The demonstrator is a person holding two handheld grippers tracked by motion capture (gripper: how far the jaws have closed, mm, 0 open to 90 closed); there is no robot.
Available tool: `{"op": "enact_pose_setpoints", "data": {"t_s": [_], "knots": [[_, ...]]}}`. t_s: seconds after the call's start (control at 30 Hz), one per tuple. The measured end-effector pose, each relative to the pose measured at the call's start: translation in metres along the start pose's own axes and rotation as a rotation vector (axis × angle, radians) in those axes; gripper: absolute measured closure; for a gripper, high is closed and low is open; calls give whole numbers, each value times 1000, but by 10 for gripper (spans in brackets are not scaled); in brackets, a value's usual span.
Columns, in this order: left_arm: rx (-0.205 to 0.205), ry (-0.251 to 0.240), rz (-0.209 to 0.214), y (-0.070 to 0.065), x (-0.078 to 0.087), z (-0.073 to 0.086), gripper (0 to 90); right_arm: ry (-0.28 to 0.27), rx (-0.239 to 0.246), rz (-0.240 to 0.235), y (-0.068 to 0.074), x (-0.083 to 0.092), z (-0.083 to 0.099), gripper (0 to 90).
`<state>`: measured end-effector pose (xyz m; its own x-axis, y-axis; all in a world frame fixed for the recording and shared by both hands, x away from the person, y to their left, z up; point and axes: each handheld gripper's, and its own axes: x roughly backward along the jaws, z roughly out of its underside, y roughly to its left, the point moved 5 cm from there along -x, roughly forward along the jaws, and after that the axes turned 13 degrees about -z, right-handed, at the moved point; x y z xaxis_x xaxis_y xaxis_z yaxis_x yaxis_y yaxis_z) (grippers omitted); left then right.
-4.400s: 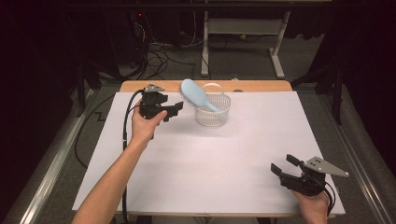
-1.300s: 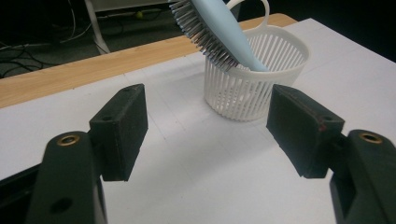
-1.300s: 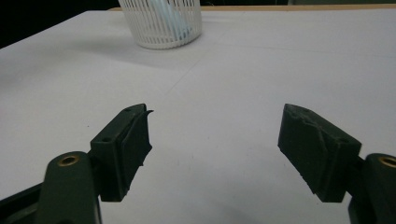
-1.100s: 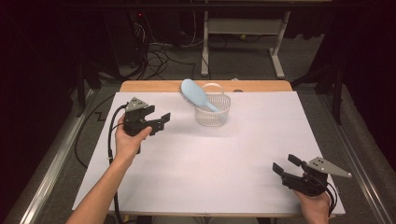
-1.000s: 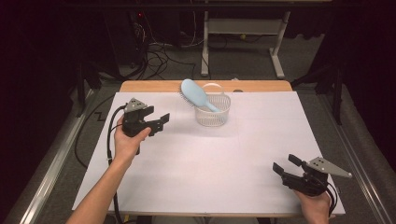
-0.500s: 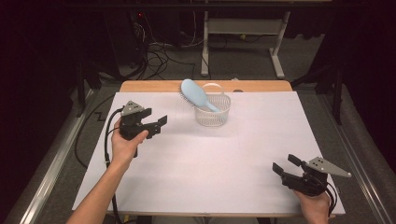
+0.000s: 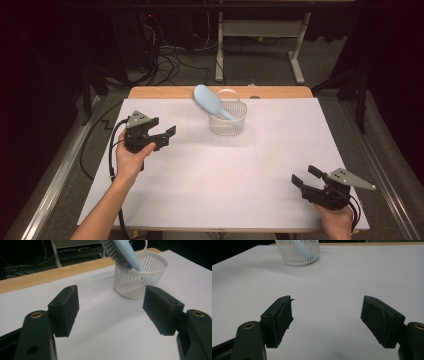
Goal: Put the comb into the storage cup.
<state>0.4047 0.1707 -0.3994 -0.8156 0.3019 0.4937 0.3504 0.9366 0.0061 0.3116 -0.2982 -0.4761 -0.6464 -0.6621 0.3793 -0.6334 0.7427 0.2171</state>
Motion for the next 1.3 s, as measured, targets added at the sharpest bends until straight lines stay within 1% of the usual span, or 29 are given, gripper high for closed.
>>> {"op": "enact_pose_setpoints", "data": {"t_s": [0.47,0.57,0.97,1.3], "knots": [[3,-4,-9,3,1,4,299,2,-1,1,0,0,0,256],[2,-8,-8,2,2,5,299,2,0,0,0,0,0,256],[-9,-18,-26,5,9,12,291,2,0,0,0,-1,0,256],[7,-37,-29,9,15,16,284,3,-3,0,0,0,0,256]]}}
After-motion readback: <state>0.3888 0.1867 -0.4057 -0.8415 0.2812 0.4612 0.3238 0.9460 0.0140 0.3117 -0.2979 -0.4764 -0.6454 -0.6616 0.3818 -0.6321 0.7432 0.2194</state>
